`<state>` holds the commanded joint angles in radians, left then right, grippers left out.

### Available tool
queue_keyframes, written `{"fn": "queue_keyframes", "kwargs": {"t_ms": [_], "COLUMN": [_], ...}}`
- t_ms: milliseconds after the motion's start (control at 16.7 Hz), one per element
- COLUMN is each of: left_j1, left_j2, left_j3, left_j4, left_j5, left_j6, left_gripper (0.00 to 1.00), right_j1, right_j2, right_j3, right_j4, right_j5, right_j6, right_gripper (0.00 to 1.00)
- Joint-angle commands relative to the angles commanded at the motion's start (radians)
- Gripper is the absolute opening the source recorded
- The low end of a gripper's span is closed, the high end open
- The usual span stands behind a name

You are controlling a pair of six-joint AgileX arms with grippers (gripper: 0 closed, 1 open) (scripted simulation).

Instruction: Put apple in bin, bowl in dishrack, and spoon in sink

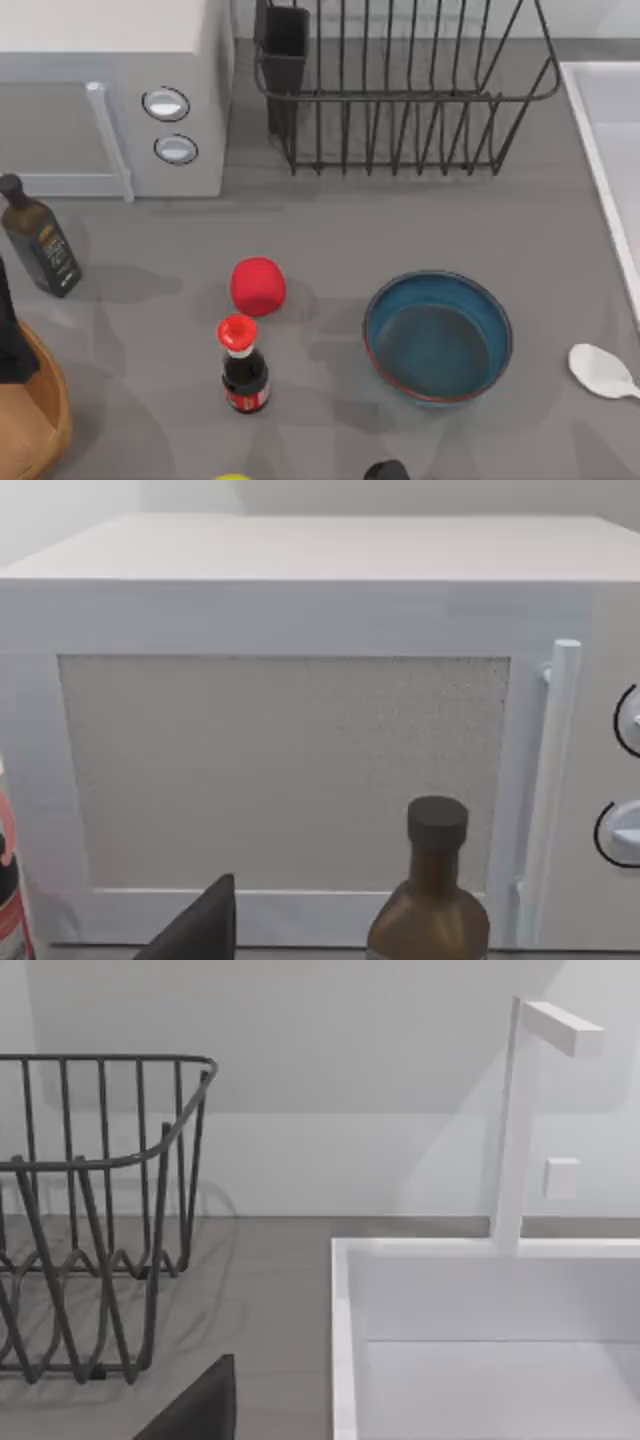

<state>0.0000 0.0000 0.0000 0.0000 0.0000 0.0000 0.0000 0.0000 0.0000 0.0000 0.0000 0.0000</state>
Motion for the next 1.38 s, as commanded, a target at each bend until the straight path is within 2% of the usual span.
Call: {"fn": "queue_keyframes", "kwargs": {"t_ms": [240,540,1380], "left_j1": [-0.008,-0.073,-0.396], "left_j2": [0.030,0.268,1.516], "left_j3": [0.024,0.218,1.223], "left_j4": [-0.016,-0.138,-0.784], "left_j5": [0.000,-0.002,-0.008], "left_j6": [0.012,0.103,0.569], "left_gripper": [1.00,1.00,1.00], "right_j1": [0.000,0.000,0.000], "right_j2": [0.000,0.000,0.000], "right_j3": [0.000,0.000,0.000], "right_j4": [0.000,0.000,0.000], "right_j5": [0.000,0.000,0.000], "right_j6": [0.000,0.000,0.000], "right_gripper": [1.00,1.00,1.00]}}
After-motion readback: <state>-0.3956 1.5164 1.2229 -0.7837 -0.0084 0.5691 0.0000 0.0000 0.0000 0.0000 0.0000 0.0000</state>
